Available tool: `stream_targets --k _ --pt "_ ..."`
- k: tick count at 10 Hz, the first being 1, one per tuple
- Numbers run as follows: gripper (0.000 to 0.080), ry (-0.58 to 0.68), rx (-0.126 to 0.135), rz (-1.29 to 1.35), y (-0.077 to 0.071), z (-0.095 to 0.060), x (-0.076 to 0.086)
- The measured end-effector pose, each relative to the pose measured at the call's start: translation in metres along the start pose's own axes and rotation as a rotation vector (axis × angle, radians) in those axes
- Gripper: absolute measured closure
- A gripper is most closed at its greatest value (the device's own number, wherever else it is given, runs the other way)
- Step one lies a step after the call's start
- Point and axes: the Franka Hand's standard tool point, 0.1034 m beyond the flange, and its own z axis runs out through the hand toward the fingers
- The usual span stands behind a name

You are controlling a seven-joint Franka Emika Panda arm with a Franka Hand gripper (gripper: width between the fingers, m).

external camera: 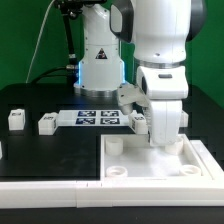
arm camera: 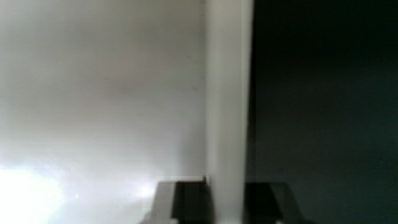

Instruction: Assemble one leg

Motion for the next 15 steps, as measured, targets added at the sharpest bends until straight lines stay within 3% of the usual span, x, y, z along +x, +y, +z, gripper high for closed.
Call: stream_targets --k 3,4,5,6,7,9,15 --pt "0.0730 0.002 0.001 -0.001 -0.0001 0.0009 0.0026" --pt "0.0655 0.002 0.001 -0.001 -0.0001 0.0010 0.0021" --pt "0.0655 0.002 0.001 0.000 -0.0001 0.0010 0.0020" --pt "0.0520 0.002 0.001 0.000 -0.0001 0.0010 0.0018" --pt "0.0520 0.002 0.001 0.000 0.0000 0.0010 0.0016" --pt "0.0183 0.002 0.001 0.001 0.0000 0.0010 0.0013" --pt "0.0150 0.000 -0.004 0.010 -0.0017 -0.0044 0.0015"
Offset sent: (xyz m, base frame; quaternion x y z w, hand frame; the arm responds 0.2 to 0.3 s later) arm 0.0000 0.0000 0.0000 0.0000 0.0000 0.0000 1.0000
